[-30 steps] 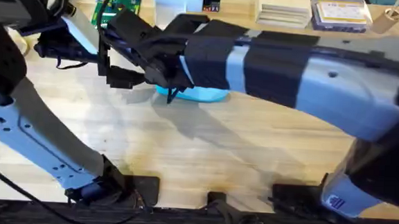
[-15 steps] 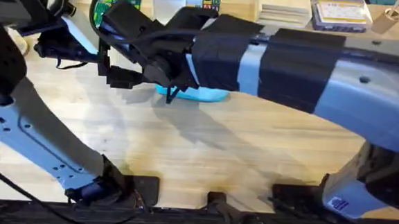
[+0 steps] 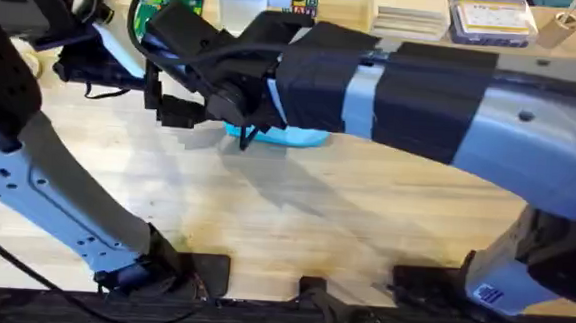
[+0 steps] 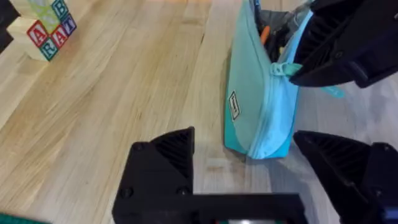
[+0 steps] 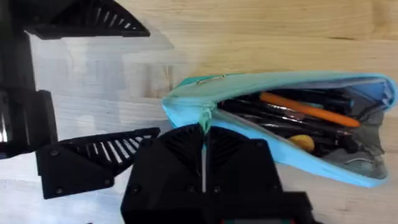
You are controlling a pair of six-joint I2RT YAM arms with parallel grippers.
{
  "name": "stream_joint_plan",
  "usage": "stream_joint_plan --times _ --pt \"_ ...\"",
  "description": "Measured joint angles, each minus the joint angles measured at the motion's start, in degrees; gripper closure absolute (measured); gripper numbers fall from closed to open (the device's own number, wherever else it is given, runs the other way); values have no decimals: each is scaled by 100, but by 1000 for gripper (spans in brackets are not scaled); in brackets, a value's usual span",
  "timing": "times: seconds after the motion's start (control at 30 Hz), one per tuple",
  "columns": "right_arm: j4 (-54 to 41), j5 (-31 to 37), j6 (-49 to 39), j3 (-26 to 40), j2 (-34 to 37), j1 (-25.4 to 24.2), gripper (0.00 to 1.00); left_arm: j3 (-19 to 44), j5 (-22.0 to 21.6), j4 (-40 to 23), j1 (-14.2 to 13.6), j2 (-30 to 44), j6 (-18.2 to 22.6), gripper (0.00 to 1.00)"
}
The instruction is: Unzip the bag, pick up the pens from the table one at a time and place them inside, then zip the bag closed.
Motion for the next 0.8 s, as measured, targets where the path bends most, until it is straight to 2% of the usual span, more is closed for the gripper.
stream_joint_plan --times 0.17,0.27,0.37,0.63,0.8 --pt "2 0 0 0 0 0 968 0 -1 0 -240 0 -2 6" --pt "2 0 0 0 0 0 968 0 -1 2 -394 -1 0 68" --pt "0 0 0 0 0 0 968 0 1 1 -508 0 0 89" --pt "0 0 0 0 0 0 968 0 1 0 -539 0 0 91" --pt "0 0 0 0 0 0 968 0 1 0 -539 0 0 150"
